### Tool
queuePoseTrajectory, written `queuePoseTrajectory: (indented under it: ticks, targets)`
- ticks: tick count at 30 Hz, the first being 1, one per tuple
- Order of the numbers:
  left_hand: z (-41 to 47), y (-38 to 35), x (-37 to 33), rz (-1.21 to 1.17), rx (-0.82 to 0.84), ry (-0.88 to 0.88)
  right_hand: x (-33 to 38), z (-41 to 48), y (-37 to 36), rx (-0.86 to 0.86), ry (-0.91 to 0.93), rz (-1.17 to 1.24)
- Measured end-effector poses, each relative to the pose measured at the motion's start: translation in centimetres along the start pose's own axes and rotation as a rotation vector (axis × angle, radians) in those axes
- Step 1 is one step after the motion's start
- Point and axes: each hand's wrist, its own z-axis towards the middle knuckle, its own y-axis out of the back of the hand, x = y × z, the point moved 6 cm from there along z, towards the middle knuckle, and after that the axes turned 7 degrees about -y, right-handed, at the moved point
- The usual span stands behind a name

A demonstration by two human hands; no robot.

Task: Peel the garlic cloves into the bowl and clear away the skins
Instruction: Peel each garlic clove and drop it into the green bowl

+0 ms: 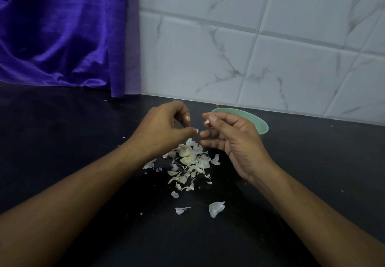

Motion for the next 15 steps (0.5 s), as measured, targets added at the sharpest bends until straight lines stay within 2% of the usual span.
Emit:
queuePoseTrajectory:
  ticks: [10,15]
  targets:
    - [-0.10,-0.67,-0.60,-0.168,0.079,0.020,0.28,-0.01,0.23,-0.017,0.029,-0.002]
    - [-0.03,-0.56,-0.54,-0.166,0.044,-0.032,0.27,0.04,0.39,-0.033,0.075,-0.093]
